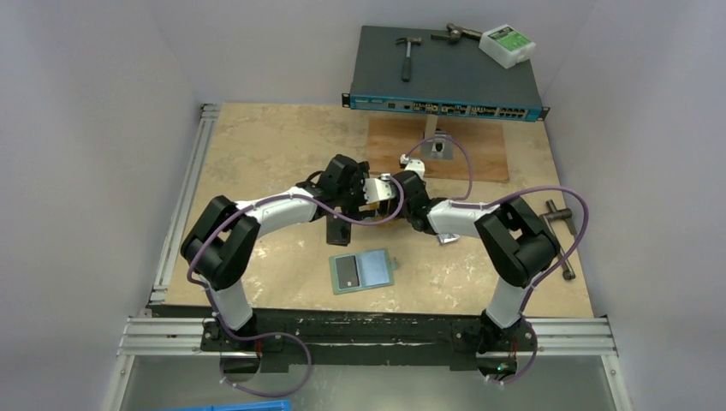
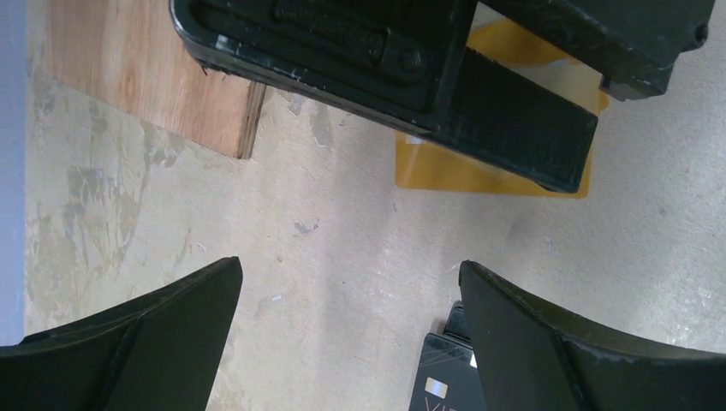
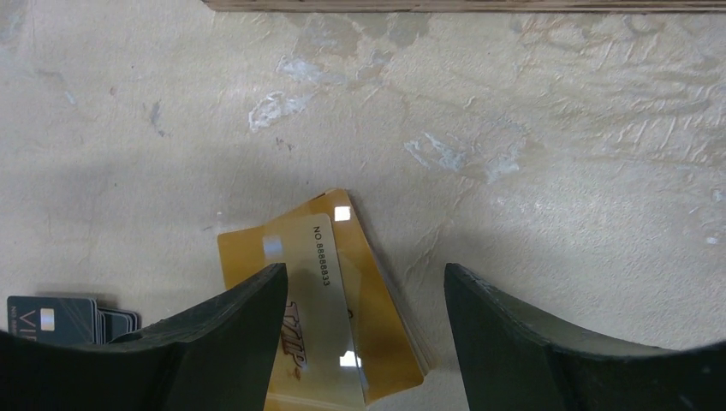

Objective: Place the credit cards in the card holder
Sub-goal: Pick up the credit card from the center of the board.

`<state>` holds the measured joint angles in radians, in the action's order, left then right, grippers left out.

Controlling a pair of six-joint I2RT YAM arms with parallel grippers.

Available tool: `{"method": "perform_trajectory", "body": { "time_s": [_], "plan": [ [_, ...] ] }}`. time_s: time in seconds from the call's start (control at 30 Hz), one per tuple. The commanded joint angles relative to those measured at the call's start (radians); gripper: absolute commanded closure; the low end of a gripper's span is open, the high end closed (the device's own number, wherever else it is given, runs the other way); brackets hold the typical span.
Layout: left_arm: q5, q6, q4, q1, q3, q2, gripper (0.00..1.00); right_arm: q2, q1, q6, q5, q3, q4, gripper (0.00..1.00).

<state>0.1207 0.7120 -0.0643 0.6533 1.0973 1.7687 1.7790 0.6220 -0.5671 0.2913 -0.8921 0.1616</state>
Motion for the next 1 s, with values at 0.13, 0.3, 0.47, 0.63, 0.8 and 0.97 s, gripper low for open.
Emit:
{"method": "perform_trajectory", "body": {
  "time_s": [0.13,0.3,0.47,0.63,0.8,0.97],
  "plan": [
    [0.028,0.107,0.125,0.019,-0.033,-0.013,0.00,0.032,0.005,0.002,0.008,0.020,-0.078,0.33],
    [0.051,0.320,0.366,0.068,-0.198,-0.014,0.00,0.024,0.001,-0.012,-0.037,0.026,-0.056,0.34],
    [0.077,0.446,0.554,0.085,-0.305,0.002,0.00,0.040,-0.016,-0.046,-0.100,0.035,-0.031,0.34],
    [0.096,0.508,0.752,0.085,-0.386,0.038,0.00,0.053,-0.047,-0.065,-0.176,0.043,-0.018,0.37],
    [0.150,0.608,0.853,0.085,-0.452,0.080,0.00,0.061,-0.077,-0.067,-0.213,0.037,-0.036,0.39],
    [0.176,0.635,0.901,0.089,-0.471,0.104,0.04,0.070,-0.080,-0.048,-0.195,0.030,-0.064,0.42]
  ]
}}
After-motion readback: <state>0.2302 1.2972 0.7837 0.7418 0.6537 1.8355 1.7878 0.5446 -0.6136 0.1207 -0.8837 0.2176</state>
